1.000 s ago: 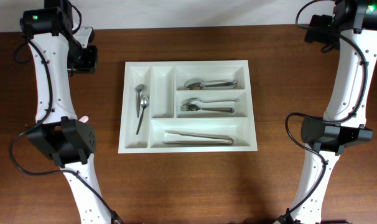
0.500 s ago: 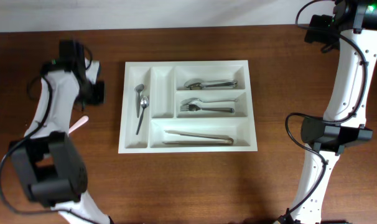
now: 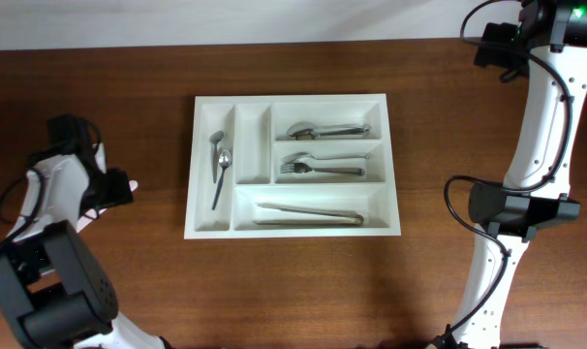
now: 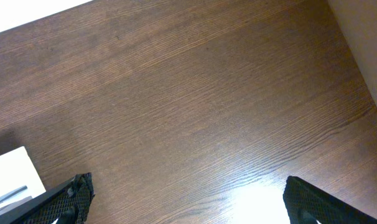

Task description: Pack container

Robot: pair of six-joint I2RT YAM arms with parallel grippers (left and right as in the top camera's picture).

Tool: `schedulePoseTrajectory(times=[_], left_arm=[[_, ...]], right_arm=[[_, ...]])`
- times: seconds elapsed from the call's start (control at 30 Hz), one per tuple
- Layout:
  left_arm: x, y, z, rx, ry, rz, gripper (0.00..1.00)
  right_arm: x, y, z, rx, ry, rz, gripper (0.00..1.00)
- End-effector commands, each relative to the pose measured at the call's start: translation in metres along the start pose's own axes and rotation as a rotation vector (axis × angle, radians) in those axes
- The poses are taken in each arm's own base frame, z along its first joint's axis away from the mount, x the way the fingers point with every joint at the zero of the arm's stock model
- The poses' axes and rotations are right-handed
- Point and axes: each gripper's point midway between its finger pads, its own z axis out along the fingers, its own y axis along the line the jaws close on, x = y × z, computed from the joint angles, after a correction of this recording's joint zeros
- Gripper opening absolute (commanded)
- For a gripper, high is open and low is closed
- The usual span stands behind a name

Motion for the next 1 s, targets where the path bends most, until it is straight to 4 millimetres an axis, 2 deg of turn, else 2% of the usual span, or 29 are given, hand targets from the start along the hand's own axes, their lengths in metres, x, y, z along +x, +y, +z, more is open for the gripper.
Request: schedulePoseTrajectory(times=[0.0,0.13,0.27,0.4,0.6,0.87,0.97], left_arm=[[-0.003,0.022,-0.017,-0.048,-0.048,-0.053,0.99],[-0.015,0.020,-0.022,-0.031,-0.103,0.139,0.99],[-0.019,-0.002,-0.023,0.078,-0.141,0.382,0.99],[-0.013,-0.020,-0.026,0.177,-0.157,0.529,0.99],[-0.013,-0.056,-0.037,0.387,-0.220,0.518,0.99],[0.006,-0.104,-0.069,0.734,-0.237,0.492,0.99],[0.013,-0.112,-0.077,0.804,-0.227,0.479,1.00]], right_arm=[[-0.007,-0.004,-0.023,-0.014,-0.048,0.006,0.99],[-0.007,-0.004,-0.023,-0.014,-0.048,0.006,0.99],[-0.007,-0.004,-0.023,-0.014,-0.048,0.006,0.99],[-0.007,-0.004,-0.023,-0.014,-0.048,0.006,0.99],[-0.007,-0.004,-0.023,-0.014,-0.048,0.006,0.99],[-0.007,-0.004,-0.023,-0.014,-0.048,0.006,0.99],[-0.007,-0.004,-0.023,-0.014,-0.048,0.006,0.99]])
